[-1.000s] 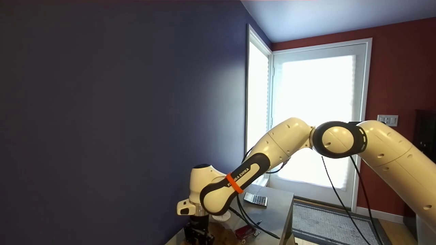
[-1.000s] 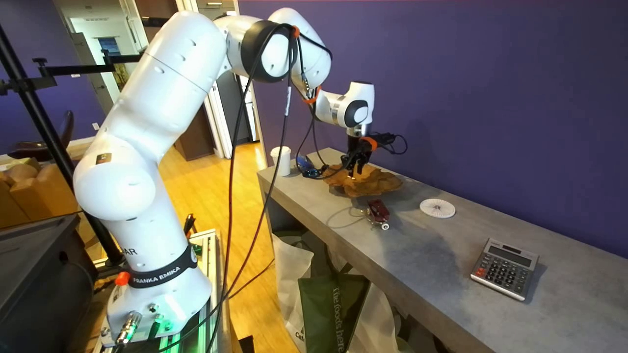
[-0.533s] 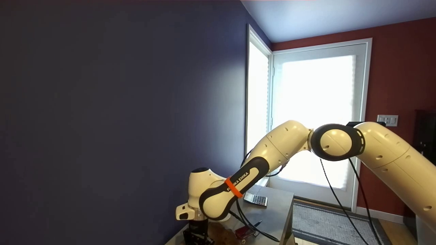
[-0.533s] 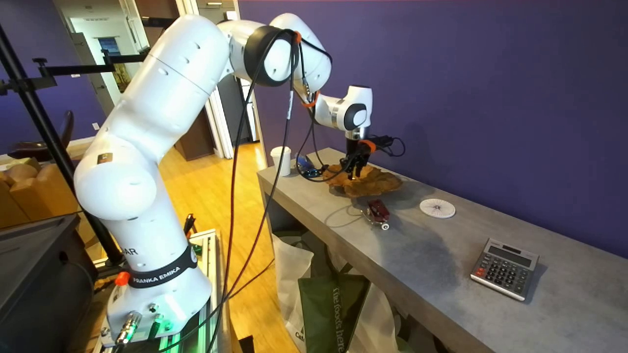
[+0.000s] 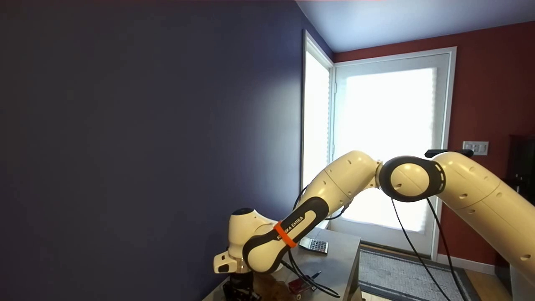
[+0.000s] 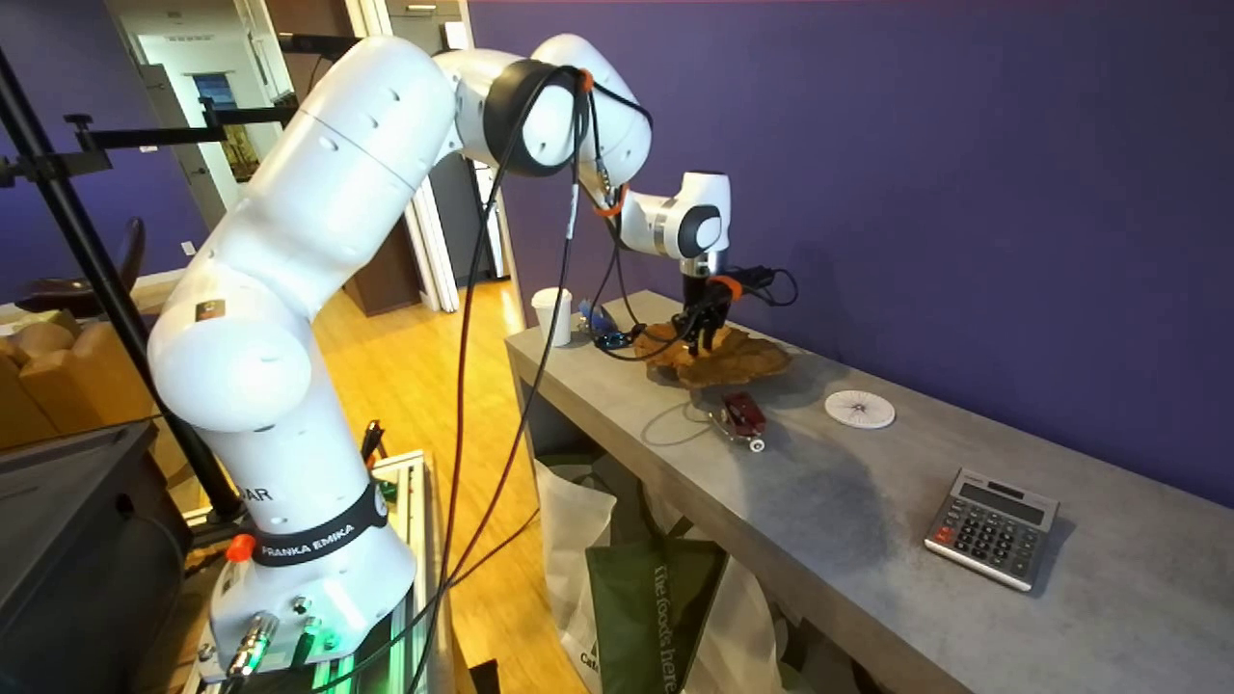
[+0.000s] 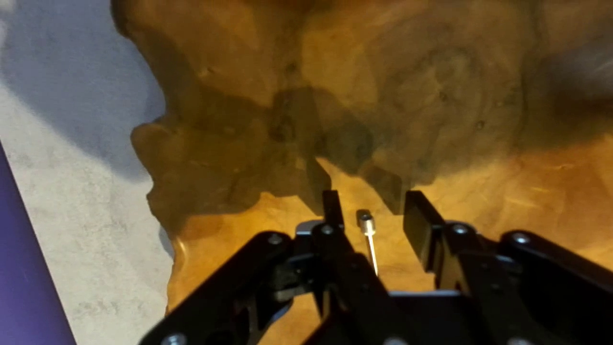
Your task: Move the small, white object to the red toy
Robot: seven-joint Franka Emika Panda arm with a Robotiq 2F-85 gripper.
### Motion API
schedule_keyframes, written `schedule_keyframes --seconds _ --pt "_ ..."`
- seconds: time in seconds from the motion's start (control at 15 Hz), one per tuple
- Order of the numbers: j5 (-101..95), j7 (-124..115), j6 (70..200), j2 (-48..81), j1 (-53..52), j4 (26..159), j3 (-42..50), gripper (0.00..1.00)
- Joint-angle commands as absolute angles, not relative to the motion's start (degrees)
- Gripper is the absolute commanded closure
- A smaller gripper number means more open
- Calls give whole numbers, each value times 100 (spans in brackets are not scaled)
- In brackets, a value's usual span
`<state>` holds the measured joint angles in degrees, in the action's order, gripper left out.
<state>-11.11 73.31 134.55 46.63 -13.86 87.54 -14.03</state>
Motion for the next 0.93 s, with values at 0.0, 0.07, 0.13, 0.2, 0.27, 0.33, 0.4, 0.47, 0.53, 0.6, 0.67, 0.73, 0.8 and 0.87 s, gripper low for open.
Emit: schedule_keyframes --seconds 0.0,0.07,0.13,0.2,0.27,0.33,0.4,0.47,0.53,0.6,0.67,0.73,0.8,0.87 --pt "-1300 7277 13350 4843 -1490 8469 -1324 64" --pt "-1298 7283 13344 4861 -1488 8449 -1332 66" --pt "-1317 7272 13319 4884 -1507 8410 -1319 66" --pt "-1327 7268 13308 4903 -1516 8382 -1314 69" --pt "-1321 7269 13288 4922 -1520 8356 -1321 70" --pt "-1323 7270 13273 4934 -1527 8334 -1320 76" --pt "-1322 7270 13242 4948 -1537 8305 -1319 84" --pt "-1325 7268 13224 4954 -1549 8288 -1316 97" --pt "-1329 7267 13211 4958 -1562 8273 -1311 100" --pt "-1325 7260 13182 4960 -1573 8252 -1309 100" --pt "-1307 7255 13154 4957 -1570 8239 -1316 99" --pt "-1303 7225 13135 4917 -1569 8254 -1306 98" --pt "-1296 7175 13100 4859 -1568 8269 -1291 98" --pt "-1258 7111 13016 4774 -1546 8294 -1289 98"
